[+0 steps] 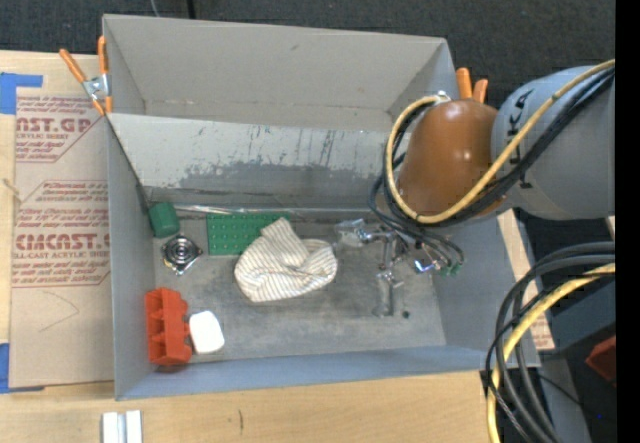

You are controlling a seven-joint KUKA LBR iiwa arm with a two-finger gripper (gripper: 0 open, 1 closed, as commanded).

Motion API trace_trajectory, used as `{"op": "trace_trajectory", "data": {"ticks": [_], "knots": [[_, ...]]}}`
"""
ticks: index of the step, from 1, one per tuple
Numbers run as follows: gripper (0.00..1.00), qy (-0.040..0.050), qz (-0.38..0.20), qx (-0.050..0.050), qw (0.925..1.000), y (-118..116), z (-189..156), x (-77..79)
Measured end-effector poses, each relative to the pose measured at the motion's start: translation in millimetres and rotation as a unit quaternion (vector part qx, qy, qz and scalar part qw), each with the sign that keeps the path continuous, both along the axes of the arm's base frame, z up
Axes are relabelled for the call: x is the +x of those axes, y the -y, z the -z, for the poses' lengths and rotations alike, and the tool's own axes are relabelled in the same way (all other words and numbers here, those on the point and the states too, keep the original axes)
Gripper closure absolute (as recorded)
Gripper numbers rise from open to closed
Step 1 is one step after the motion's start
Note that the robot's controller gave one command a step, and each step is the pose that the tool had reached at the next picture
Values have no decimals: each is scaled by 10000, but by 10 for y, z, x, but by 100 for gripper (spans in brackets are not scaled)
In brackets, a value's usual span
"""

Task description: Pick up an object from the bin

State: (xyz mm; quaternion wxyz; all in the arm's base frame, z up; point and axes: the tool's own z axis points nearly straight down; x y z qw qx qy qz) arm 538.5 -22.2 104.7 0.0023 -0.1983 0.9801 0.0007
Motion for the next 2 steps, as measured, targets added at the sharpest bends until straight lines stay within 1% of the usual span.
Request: {"op": "trace_trajectory", "data": {"ticks": [1,2], "knots": [[0,-2,819,14,9966,-72,84,-15],[0,-5,559,0,9984,-215,190,123]]}}
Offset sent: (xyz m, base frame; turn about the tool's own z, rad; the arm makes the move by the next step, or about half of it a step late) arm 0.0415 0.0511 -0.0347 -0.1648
